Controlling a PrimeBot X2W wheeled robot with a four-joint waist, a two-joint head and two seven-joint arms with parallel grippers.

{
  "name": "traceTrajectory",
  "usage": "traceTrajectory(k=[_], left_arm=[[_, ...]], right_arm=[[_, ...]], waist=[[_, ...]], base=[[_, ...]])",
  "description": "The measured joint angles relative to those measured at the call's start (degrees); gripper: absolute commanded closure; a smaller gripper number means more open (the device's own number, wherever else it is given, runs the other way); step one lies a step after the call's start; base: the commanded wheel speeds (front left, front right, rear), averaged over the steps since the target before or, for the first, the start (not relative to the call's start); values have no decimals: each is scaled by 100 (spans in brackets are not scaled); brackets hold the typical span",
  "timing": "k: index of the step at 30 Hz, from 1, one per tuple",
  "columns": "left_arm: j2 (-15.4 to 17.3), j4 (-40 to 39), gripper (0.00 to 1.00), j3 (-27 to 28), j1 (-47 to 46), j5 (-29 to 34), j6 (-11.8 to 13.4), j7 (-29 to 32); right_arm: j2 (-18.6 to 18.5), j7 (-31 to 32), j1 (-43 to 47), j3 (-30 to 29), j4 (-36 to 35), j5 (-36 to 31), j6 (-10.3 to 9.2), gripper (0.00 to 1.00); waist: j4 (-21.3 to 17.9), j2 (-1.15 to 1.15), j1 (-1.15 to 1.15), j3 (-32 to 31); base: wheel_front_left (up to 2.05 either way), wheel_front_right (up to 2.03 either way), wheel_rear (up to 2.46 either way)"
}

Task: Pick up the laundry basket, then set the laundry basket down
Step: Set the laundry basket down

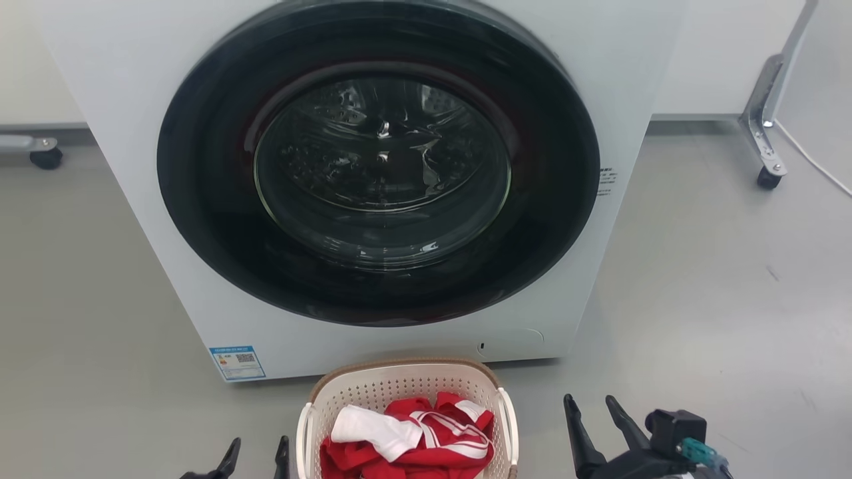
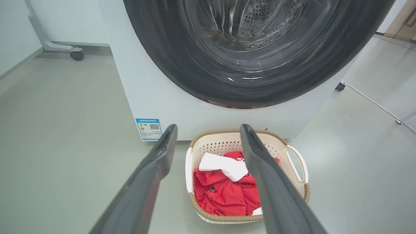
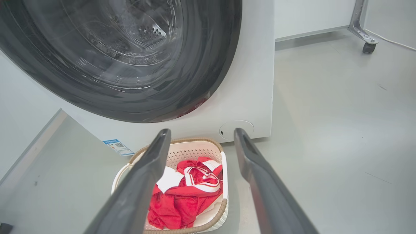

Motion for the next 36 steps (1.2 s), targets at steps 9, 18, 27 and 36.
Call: traceTrajectory(k=[9,18,27,36], left_arm=[[-252,-822,0,817,699,689,0,0],[-476,-1473,0,1224,1114,1188,0,-15],[-577,-1870,0,1316,1196,1522,0,-15],[-656,-2139,0,1423,1315,1861,0,-15]], right_arm=[[-24,0,762,-694,-1010,-869,0,0],[46,0,1335,-1199,-1846,-1564,0,0],[187,0,1577,-1462,-2356,-1991,0,0],[253,-1,1674,-1618,-2629,-2284,0,0]], waist=[[-46,1,0,-133],[-67,1,1,-124],[-88,1,1,-55],[-90,1,0,11]], base=[[0,0,0],[0,0,0],[0,0,0],[0,0,0]])
